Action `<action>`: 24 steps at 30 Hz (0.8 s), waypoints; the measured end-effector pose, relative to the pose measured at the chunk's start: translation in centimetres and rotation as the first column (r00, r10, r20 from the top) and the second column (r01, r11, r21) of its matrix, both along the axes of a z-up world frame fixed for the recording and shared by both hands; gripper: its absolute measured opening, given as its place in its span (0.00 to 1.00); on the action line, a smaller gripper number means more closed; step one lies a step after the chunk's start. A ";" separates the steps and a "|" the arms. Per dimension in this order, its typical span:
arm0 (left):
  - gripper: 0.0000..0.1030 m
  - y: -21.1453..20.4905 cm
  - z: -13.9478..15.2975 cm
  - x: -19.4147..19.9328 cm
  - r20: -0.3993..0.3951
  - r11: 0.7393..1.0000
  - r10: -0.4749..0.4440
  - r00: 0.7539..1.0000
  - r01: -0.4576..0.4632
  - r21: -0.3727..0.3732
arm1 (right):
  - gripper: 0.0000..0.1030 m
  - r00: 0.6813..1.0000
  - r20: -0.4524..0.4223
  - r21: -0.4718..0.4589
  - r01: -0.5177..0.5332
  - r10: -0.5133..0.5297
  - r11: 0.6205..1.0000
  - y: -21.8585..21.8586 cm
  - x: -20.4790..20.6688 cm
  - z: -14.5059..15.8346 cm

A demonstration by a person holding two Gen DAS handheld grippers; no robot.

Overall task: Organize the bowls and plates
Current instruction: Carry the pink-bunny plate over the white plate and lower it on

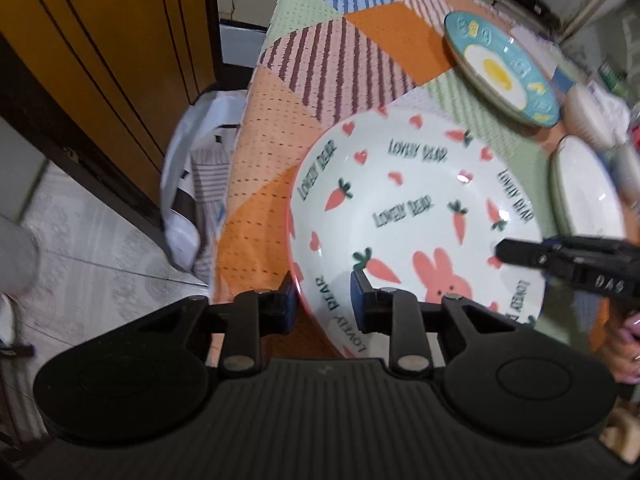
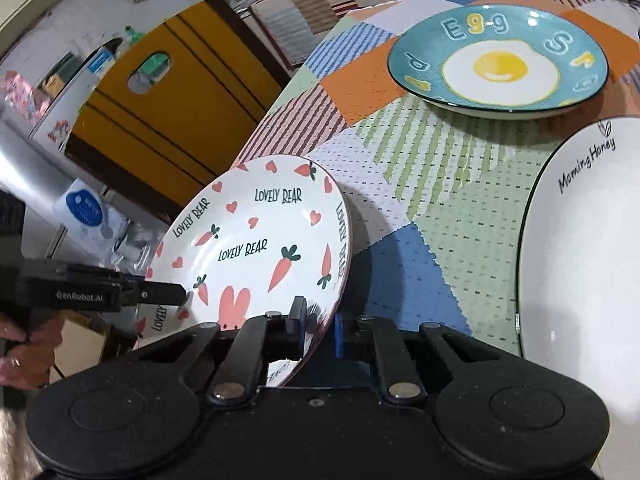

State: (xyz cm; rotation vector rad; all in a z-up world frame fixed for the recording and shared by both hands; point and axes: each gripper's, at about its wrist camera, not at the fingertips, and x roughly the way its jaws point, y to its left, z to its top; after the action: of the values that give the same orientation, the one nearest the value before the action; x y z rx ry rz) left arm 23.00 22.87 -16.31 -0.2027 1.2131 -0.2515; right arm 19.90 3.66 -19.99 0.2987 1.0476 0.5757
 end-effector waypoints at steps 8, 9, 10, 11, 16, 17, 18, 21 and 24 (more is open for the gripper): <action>0.25 -2.6 4.2 -2.0 0.114 0.999 -0.047 0.992 0.047 0.003 | 0.18 0.999 0.048 0.022 -0.021 0.020 1.000 -2.3 -1.3 2.9; 0.25 -3.0 4.8 -2.3 0.126 0.999 -0.049 0.991 0.051 -0.009 | 0.18 0.998 0.056 0.023 -0.022 0.020 0.999 -2.8 -1.5 3.4; 0.25 -3.4 5.4 -2.5 0.131 0.998 -0.051 0.990 0.055 -0.025 | 0.18 0.997 0.069 0.023 -0.024 0.022 0.999 -3.3 -1.8 4.1; 0.25 -3.9 5.9 -2.6 0.131 0.997 -0.063 0.989 0.068 -0.034 | 0.18 0.996 0.081 0.022 -0.024 0.022 0.999 -3.9 -2.1 4.7; 0.25 -7.5 8.5 -2.9 0.162 0.983 -0.180 0.970 0.181 0.007 | 0.18 0.990 0.141 -0.002 -0.018 0.018 1.000 -6.9 -3.4 8.0; 0.25 -8.0 8.9 -2.8 0.165 0.981 -0.192 0.968 0.195 -0.006 | 0.18 0.989 0.147 -0.006 -0.013 0.013 1.000 -7.6 -3.7 8.5; 0.25 -8.0 9.4 -2.9 0.165 0.978 -0.201 0.966 0.207 -0.022 | 0.18 0.990 0.144 -0.001 -0.002 0.002 1.000 -8.3 -3.8 8.9; 0.25 -7.7 10.2 -3.1 0.166 0.970 -0.229 0.959 0.240 -0.049 | 0.18 0.991 0.134 -0.002 0.029 -0.028 1.000 -10.3 -4.2 10.1; 0.25 -7.9 10.0 -3.1 0.171 0.954 -0.282 0.944 0.294 -0.050 | 0.18 0.987 0.134 -0.004 0.092 -0.090 0.996 -12.3 -4.7 10.7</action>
State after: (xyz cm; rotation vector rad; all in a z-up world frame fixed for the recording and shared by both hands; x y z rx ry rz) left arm 19.89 15.01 -6.28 -0.0661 1.0691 -0.5599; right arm 15.20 -8.67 -9.27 0.2932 0.9029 0.5011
